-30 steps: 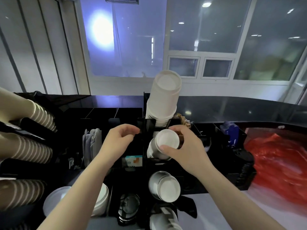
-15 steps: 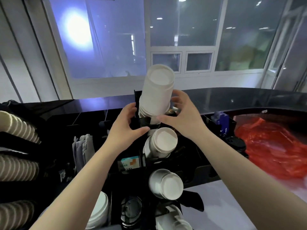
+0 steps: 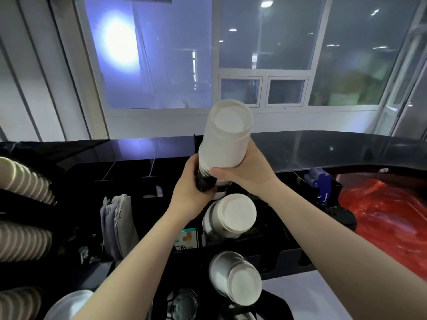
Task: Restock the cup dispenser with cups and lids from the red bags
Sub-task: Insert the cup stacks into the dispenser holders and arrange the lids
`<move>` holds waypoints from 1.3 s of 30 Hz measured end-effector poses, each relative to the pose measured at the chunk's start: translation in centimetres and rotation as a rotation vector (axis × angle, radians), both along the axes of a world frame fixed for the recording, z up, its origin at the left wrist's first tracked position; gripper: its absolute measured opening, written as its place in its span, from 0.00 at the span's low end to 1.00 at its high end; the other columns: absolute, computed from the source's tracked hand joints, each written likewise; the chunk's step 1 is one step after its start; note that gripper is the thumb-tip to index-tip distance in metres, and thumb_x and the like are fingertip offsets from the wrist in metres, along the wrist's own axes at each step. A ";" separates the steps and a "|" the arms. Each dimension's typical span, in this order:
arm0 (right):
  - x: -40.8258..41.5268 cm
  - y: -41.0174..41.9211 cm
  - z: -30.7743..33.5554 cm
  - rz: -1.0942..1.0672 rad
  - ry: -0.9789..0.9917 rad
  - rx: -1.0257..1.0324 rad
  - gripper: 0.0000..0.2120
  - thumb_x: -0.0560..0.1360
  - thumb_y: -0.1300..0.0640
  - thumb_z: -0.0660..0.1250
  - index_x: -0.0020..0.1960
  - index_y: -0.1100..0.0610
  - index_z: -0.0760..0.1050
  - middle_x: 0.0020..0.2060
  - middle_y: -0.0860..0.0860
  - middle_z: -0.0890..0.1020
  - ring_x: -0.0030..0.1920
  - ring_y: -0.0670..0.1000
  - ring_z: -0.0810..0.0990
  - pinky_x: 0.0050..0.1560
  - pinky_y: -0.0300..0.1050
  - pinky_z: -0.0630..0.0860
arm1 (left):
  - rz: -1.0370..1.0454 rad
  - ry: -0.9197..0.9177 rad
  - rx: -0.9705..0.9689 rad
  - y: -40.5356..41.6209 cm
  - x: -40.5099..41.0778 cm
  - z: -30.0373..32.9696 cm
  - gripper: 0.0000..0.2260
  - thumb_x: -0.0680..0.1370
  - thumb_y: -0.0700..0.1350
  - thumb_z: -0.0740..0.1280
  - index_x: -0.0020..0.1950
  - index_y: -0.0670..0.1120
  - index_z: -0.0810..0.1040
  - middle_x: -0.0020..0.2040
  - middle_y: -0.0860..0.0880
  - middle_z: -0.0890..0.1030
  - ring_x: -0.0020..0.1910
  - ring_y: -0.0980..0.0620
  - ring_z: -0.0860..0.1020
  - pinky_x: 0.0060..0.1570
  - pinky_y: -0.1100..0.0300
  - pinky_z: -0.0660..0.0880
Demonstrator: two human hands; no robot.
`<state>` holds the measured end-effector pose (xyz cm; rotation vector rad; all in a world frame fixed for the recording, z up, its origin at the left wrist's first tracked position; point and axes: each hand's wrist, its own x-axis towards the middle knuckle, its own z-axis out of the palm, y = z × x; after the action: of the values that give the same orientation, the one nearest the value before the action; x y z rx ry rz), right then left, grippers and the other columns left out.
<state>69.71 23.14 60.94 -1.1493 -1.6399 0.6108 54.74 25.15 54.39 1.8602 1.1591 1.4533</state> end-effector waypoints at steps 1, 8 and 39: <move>-0.1 -0.1 -0.2 -0.020 0.030 0.001 0.40 0.50 0.41 0.77 0.60 0.44 0.71 0.52 0.41 0.81 0.53 0.41 0.79 0.55 0.47 0.78 | 0.036 0.024 0.000 0.1 0.0 -0.1 0.34 0.67 0.36 0.75 0.69 0.50 0.66 0.58 0.59 0.77 0.55 0.62 0.76 0.52 0.68 0.70; -0.3 -0.6 -0.5 -0.088 0.141 0.071 0.40 0.51 0.45 0.78 0.61 0.52 0.70 0.53 0.42 0.80 0.53 0.41 0.79 0.52 0.43 0.78 | 0.089 0.056 -0.022 0.7 -0.2 -0.7 0.33 0.67 0.39 0.75 0.68 0.52 0.67 0.55 0.63 0.75 0.54 0.66 0.73 0.49 0.79 0.67; 1.9 -13.6 -0.3 0.373 0.209 0.204 0.20 0.61 0.51 0.78 0.52 0.48 0.79 0.47 0.37 0.84 0.51 0.37 0.81 0.48 0.30 0.76 | -0.147 0.017 0.279 -12.8 -1.2 3.2 0.41 0.61 0.55 0.78 0.71 0.57 0.64 0.68 0.58 0.72 0.67 0.58 0.70 0.61 0.68 0.69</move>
<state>71.59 9.49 60.61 -0.6132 -1.7010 0.7518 53.50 12.35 57.58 2.0980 0.8407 1.5813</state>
